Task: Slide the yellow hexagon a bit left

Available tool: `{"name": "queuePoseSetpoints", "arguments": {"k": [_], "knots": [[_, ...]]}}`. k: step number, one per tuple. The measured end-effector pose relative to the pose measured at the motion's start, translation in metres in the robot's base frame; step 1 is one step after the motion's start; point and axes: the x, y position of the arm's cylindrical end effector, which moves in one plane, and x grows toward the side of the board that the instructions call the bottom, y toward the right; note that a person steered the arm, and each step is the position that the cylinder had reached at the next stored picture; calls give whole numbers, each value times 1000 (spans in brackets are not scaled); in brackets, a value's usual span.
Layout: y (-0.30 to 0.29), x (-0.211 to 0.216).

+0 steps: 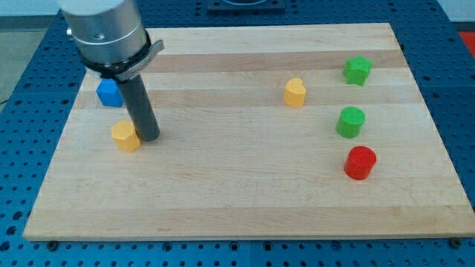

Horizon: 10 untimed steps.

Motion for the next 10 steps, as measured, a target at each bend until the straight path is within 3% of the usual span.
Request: {"name": "queuePoseSetpoints", "arguments": {"k": [1, 2, 3, 5, 6, 7, 9, 10], "knots": [[-5, 32], [-47, 17], [-47, -12], [40, 10], [60, -16], [43, -42], [-42, -44], [-54, -44]]}}
